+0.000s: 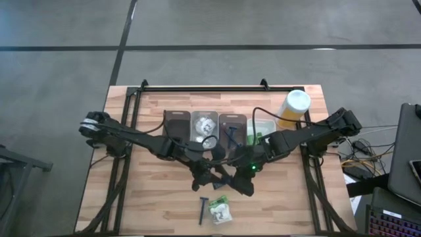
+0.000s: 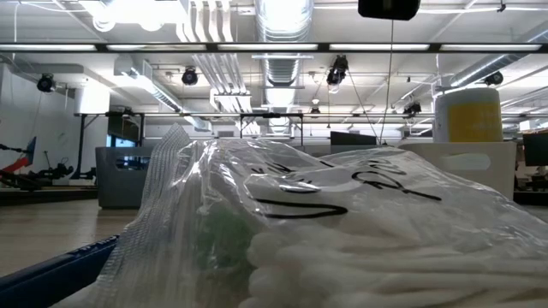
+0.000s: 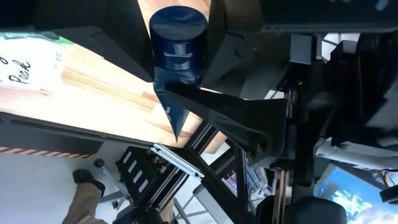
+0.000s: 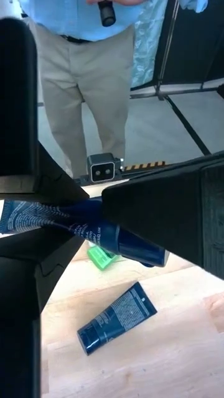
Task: Pick & Place Travel size toiletries
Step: Put the blue shave cream into the left black bin
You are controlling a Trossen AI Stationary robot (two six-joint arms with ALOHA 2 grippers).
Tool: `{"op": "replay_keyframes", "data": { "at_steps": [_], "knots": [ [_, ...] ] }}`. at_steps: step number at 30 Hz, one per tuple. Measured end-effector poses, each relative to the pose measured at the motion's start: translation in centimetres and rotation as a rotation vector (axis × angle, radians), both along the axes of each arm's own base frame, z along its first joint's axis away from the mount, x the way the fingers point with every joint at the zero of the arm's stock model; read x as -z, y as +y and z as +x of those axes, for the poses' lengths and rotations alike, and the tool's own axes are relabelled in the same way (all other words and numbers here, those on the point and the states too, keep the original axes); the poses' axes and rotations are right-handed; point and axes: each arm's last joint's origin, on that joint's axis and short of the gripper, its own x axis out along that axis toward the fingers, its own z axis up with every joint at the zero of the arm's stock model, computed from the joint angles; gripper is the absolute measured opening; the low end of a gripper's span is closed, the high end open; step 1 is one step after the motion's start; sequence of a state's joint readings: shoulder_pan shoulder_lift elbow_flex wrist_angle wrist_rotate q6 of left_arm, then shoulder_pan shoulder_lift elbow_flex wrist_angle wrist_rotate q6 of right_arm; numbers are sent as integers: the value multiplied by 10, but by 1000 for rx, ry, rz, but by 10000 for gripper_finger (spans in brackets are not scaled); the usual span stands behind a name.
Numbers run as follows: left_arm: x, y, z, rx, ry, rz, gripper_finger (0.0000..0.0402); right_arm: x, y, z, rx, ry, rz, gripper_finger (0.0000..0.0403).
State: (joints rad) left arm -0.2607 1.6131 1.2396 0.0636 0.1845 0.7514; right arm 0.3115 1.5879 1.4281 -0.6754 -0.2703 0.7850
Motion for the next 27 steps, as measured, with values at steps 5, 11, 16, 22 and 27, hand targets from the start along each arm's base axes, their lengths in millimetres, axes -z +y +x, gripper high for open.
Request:
{"op": "replay_keyframes", "data": {
  "at_steps": [5, 11, 16, 22, 27],
  "knots": [
    [1, 1, -1, -35, 27, -9, 108, 0, 0, 0, 8, 6, 1, 50],
    [2, 3, -6, -112, 98, -11, 83, 1, -1, 0, 31, 18, 5, 81],
    [5, 4, -10, -134, 140, 6, 52, -2, -1, 0, 31, 3, -2, 135],
    [10, 7, -8, -173, 166, 30, 15, 13, -5, -2, 60, 68, -154, 156],
    [14, 12, -10, -303, 219, 19, 27, 32, -6, -3, 73, 148, -227, 93]
  ]
}}
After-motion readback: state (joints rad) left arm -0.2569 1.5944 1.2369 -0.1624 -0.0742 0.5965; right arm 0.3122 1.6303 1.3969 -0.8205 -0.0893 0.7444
